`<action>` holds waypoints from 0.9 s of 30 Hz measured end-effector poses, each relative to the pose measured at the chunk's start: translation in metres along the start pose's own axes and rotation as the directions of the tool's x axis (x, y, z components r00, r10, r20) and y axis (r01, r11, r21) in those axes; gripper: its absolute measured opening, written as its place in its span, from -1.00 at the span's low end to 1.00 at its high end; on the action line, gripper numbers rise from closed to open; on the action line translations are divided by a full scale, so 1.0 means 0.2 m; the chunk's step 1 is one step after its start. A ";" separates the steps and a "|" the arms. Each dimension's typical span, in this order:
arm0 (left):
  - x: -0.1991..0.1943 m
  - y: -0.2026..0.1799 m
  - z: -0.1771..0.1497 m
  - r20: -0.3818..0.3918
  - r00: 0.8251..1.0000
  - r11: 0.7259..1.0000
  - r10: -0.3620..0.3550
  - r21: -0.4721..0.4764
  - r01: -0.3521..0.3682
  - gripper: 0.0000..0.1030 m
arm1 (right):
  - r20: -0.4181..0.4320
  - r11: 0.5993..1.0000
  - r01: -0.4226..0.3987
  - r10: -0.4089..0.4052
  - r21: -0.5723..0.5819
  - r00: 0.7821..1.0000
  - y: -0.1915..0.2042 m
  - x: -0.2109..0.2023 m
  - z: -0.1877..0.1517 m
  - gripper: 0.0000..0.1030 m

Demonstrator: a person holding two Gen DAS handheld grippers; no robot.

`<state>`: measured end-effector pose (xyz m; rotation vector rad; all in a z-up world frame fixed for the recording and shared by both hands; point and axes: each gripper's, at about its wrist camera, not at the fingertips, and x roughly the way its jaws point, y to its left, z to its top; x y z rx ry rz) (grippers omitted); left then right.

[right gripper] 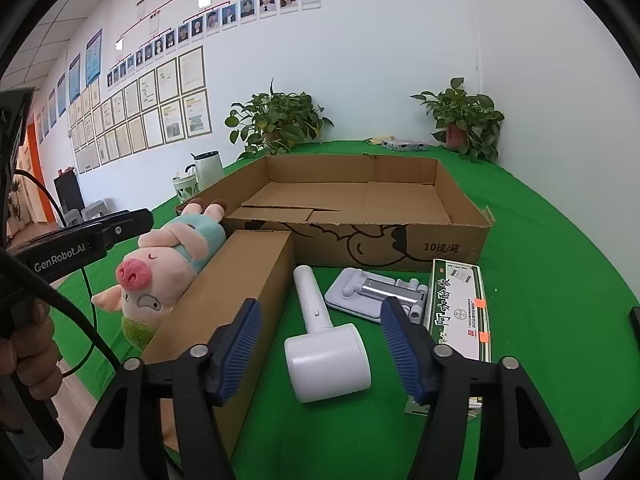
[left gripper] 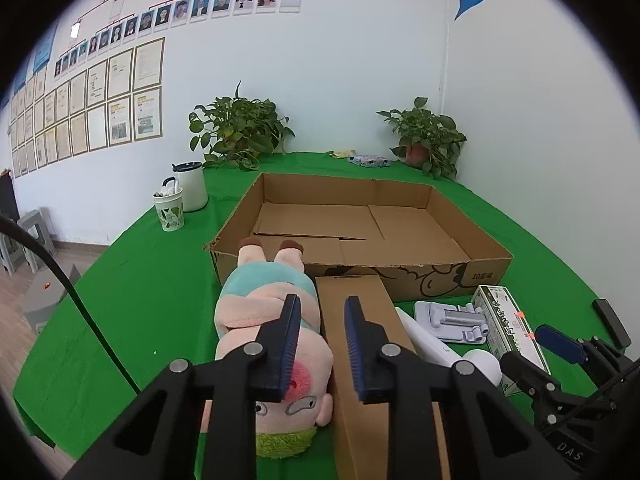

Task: Organize objects
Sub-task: 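Reach the left gripper to the plush pig and close on its head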

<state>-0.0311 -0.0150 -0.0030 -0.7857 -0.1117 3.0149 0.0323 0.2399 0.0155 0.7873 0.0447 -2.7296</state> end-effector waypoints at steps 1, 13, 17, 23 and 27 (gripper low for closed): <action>-0.01 0.01 0.00 0.012 1.000 1.000 -0.006 -0.008 0.006 -0.58 | 0.002 1.000 0.005 -0.005 0.003 1.000 -0.01 0.00 0.00 0.11; -0.02 0.11 0.01 0.058 0.996 0.997 0.072 -0.023 -0.071 0.85 | -0.113 0.994 -0.013 0.025 0.106 0.993 -0.15 0.15 0.00 0.72; -0.01 0.14 0.00 0.049 0.995 0.996 0.088 -0.024 -0.087 0.85 | -0.127 0.994 -0.004 0.018 0.110 0.992 -0.15 0.18 -0.01 0.72; 0.01 0.17 -0.01 0.032 0.997 0.997 0.073 -0.033 -0.072 0.84 | -0.111 0.998 0.021 -0.015 0.054 0.994 -0.10 0.18 0.01 -0.58; 0.01 0.20 -0.01 0.030 0.997 0.996 0.071 -0.054 -0.069 0.74 | -0.005 0.998 -0.003 0.003 0.068 1.000 -0.10 0.09 0.05 -0.64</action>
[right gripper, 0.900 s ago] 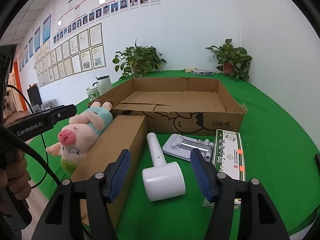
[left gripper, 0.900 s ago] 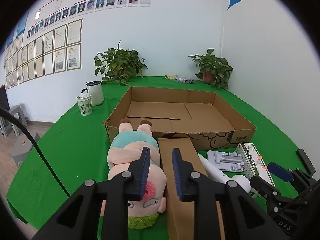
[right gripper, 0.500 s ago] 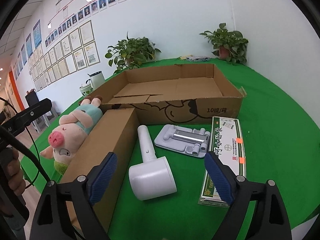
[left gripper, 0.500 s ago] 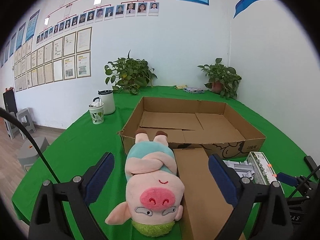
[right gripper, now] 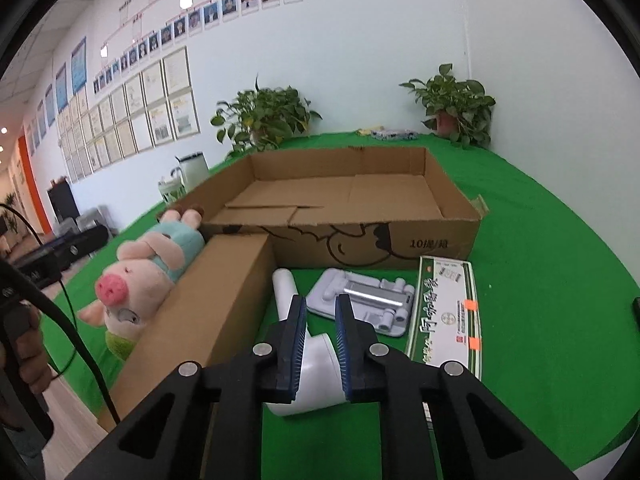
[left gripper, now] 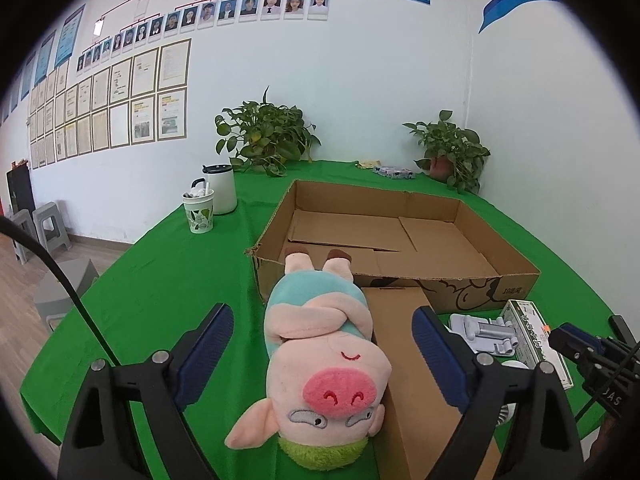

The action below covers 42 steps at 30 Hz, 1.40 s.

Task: Organize objects
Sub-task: 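Reach the left gripper to the plush pig and close on its head, then lift the plush pig with the left gripper and carry it over the open box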

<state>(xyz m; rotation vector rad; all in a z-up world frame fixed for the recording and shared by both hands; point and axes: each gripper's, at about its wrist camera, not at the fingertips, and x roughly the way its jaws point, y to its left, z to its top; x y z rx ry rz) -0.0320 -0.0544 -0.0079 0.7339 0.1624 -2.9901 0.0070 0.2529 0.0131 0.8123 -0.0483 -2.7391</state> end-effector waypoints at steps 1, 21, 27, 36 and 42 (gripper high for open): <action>0.00 0.01 0.00 0.004 1.000 1.000 0.005 -0.003 -0.005 0.74 | 0.009 1.000 -0.018 0.018 0.024 1.000 -0.01 -0.01 0.01 -0.04; 0.17 0.10 -0.10 -0.195 0.963 0.982 -0.186 -0.083 0.172 0.74 | -0.050 0.945 -0.322 0.325 0.059 0.944 0.14 0.00 0.18 0.98; 0.27 0.09 -0.20 -0.287 0.941 0.984 -0.179 -0.060 0.169 0.74 | -0.144 0.899 -0.432 0.437 0.069 0.888 0.26 0.09 0.27 0.98; 0.28 0.15 -0.25 -0.298 0.927 0.974 -0.227 -0.089 0.209 0.33 | -0.298 0.848 -0.529 0.517 0.047 0.802 0.57 0.39 0.36 0.98; 0.20 0.24 -0.26 -0.309 0.927 0.975 -0.215 -0.118 0.187 0.26 | -0.412 0.836 -0.547 0.515 0.046 0.752 0.78 0.66 0.40 0.98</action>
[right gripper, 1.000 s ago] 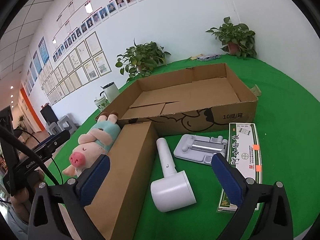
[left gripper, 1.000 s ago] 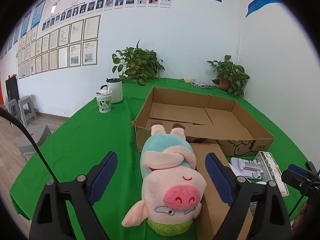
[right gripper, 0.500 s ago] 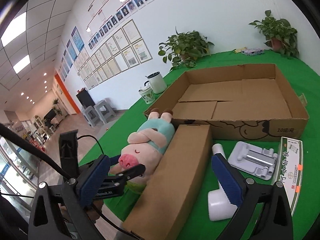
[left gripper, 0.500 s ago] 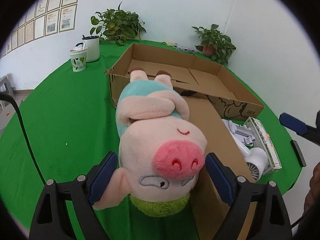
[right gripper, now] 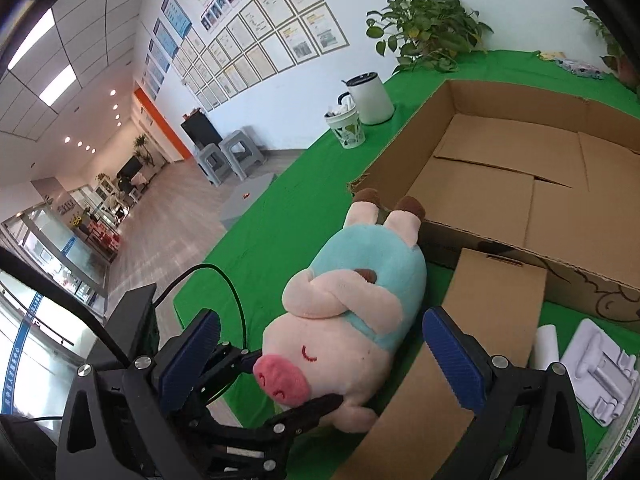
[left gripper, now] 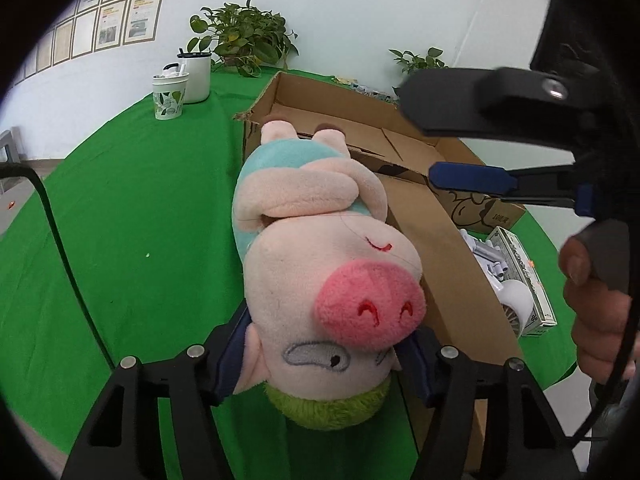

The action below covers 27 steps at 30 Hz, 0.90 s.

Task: Organize objects
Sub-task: 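Lift the plush pig with the left gripper and carry it over the open box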

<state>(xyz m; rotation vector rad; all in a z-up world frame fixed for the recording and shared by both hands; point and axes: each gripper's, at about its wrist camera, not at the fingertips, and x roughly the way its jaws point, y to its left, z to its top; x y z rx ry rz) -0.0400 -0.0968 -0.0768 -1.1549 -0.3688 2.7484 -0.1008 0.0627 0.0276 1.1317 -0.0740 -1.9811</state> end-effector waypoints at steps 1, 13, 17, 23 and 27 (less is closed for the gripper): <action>-0.02 0.01 -0.01 -0.002 1.000 1.000 0.010 0.001 -0.010 0.26 | -0.016 1.000 0.008 -0.008 0.003 1.000 0.01 0.05 0.03 0.98; -0.09 0.01 -0.07 -0.004 0.998 0.998 0.055 0.028 -0.055 0.26 | -0.233 0.990 0.135 -0.124 0.032 0.964 0.14 0.61 0.02 0.99; -0.09 -0.01 -0.07 -0.001 0.998 0.998 0.064 0.027 -0.064 0.26 | -0.228 0.990 0.125 -0.106 0.070 0.968 0.13 0.67 0.04 0.98; -0.10 -0.01 -0.07 0.000 0.998 0.997 0.064 0.033 -0.064 0.25 | -0.217 0.986 0.158 -0.144 0.048 0.966 0.17 0.73 0.08 0.95; -0.12 -0.02 -0.08 0.008 0.998 0.997 0.058 0.041 -0.058 0.24 | -0.212 0.987 0.156 -0.144 0.039 0.967 0.16 0.75 0.09 0.92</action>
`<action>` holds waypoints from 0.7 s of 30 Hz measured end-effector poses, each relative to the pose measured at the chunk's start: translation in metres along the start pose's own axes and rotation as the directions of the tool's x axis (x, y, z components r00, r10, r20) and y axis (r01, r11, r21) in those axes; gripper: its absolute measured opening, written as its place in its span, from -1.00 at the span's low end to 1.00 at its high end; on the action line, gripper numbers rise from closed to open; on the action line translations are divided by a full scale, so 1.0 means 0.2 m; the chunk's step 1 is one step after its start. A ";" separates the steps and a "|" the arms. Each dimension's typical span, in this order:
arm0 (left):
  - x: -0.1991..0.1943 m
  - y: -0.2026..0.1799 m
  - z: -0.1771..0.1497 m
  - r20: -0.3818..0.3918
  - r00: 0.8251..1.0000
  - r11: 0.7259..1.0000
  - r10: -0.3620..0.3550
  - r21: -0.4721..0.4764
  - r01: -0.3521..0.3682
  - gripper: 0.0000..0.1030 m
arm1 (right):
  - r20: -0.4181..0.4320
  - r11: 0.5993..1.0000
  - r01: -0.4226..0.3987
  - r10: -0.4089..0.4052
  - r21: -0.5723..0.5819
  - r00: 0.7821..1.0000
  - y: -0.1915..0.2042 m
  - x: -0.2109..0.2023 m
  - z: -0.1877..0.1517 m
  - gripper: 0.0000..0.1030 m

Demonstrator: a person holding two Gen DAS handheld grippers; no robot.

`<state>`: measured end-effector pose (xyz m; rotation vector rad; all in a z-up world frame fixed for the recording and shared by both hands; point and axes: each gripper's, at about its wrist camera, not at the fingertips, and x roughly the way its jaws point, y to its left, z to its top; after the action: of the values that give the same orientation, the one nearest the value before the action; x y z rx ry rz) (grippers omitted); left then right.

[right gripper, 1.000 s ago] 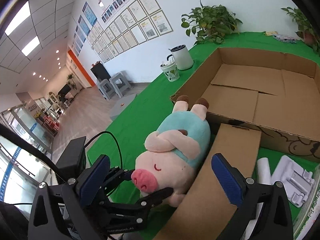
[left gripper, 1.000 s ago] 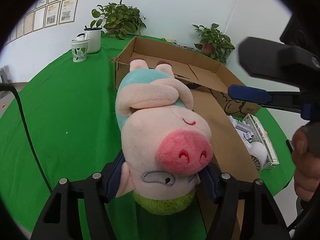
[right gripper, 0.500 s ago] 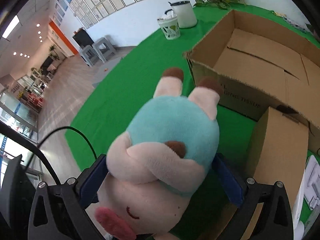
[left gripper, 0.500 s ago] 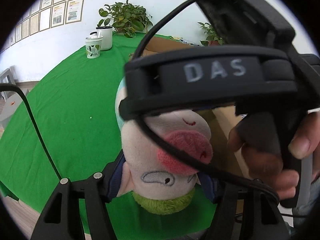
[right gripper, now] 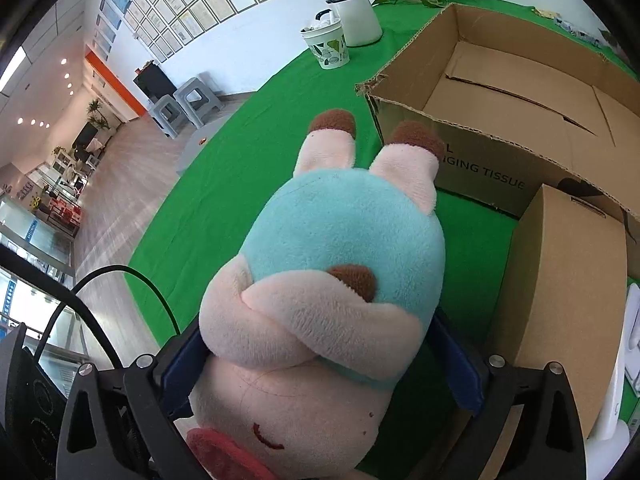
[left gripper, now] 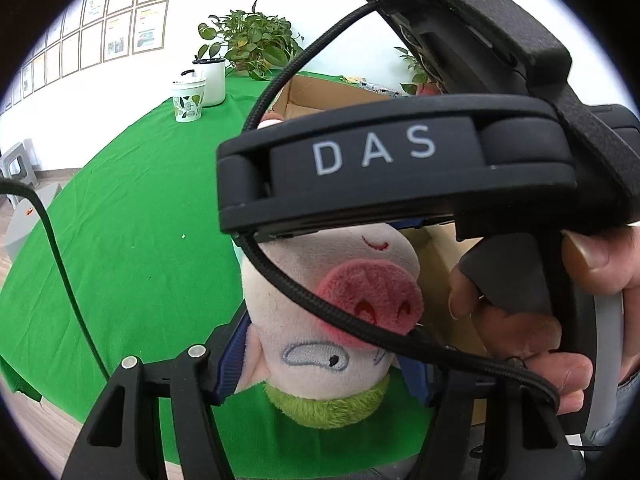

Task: Organize objects
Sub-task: 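Lift the plush pig with the left gripper and carry it over the open box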

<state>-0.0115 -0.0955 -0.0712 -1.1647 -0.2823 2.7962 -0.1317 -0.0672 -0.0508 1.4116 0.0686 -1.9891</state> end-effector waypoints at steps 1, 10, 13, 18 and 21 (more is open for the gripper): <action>-0.01 0.00 0.00 0.003 1.000 1.000 0.000 0.001 0.000 0.24 | 0.001 1.000 -0.001 0.001 -0.001 1.000 0.00 0.00 0.01 0.90; -0.12 -0.07 -0.01 0.049 0.998 0.999 0.030 0.024 -0.032 0.23 | 0.054 0.999 -0.025 0.027 -0.036 0.998 0.05 -0.07 0.00 0.84; -0.15 -0.12 0.01 0.067 0.997 0.998 0.028 0.048 -0.032 0.23 | 0.089 0.999 -0.028 0.032 -0.046 0.996 0.05 -0.16 -0.03 0.82; -0.18 -0.24 0.09 0.114 0.993 0.993 -0.006 0.118 -0.008 0.22 | 0.183 0.998 0.002 0.009 -0.060 0.983 0.01 -0.35 -0.02 0.79; -0.20 -0.33 0.18 0.157 0.987 0.986 -0.043 0.164 0.016 0.22 | 0.240 0.997 0.035 -0.018 -0.064 0.971 -0.03 -0.51 -0.02 0.76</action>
<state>-0.0071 -0.0425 -0.0055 -0.8967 -0.0808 2.8283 -0.1151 -0.0098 0.0321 1.1247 0.0467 -2.1438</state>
